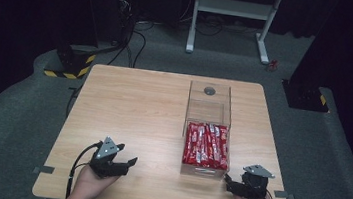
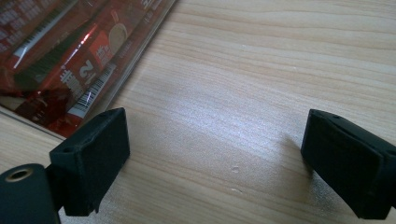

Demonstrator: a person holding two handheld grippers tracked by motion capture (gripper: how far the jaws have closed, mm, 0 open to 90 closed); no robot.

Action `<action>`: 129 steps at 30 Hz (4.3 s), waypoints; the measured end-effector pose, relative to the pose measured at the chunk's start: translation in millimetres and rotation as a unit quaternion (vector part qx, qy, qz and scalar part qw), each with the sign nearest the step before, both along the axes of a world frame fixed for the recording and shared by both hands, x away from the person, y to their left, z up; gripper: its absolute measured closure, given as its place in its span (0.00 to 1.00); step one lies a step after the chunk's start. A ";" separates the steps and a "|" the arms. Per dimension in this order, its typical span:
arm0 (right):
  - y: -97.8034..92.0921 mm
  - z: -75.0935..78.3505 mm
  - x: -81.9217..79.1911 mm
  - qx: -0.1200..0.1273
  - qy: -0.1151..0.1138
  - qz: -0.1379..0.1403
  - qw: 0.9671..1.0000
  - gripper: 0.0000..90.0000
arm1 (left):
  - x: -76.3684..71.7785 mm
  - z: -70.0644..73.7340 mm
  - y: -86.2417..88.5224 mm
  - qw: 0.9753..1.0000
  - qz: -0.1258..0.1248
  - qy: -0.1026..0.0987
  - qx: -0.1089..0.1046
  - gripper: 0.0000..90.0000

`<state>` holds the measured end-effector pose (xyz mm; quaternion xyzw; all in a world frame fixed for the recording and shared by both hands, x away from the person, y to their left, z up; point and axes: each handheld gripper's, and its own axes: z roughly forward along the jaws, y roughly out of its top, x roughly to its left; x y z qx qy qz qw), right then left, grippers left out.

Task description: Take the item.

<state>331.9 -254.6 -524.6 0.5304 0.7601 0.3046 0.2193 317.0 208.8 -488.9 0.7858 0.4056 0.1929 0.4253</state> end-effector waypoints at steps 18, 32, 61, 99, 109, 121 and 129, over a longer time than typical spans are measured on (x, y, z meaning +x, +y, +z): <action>0.4 -0.1 0.7 0.000 -0.001 0.001 1.000 0.09 | 0.2 9.9 -25.7 0.999 -0.037 -0.012 -0.023 0.34; 0.4 0.0 0.3 0.001 -0.001 0.000 1.000 0.09 | -2.1 22.8 -47.5 0.997 -0.061 -0.022 -0.036 0.35; -2.3 1.9 -1.5 -0.004 0.010 0.009 1.000 0.09 | 10.3 41.5 -83.7 0.995 -0.079 -0.024 -0.051 0.37; -5.7 0.0 -4.6 0.001 -0.001 0.012 1.000 0.09 | 24.4 59.3 -139.5 0.990 -0.133 -0.026 -0.046 0.44; -5.5 0.1 -4.8 0.002 0.000 0.012 1.000 0.09 | 31.9 57.2 -155.6 0.990 -0.136 -0.013 -0.034 0.56; -5.1 0.3 -5.2 0.001 0.002 0.016 1.000 0.09 | 31.7 46.0 -166.2 0.991 -0.125 -0.012 -0.039 0.75; -5.1 0.2 -5.2 0.001 0.001 0.016 1.000 0.09 | 28.9 37.0 -169.3 0.992 -0.121 -0.015 -0.044 0.80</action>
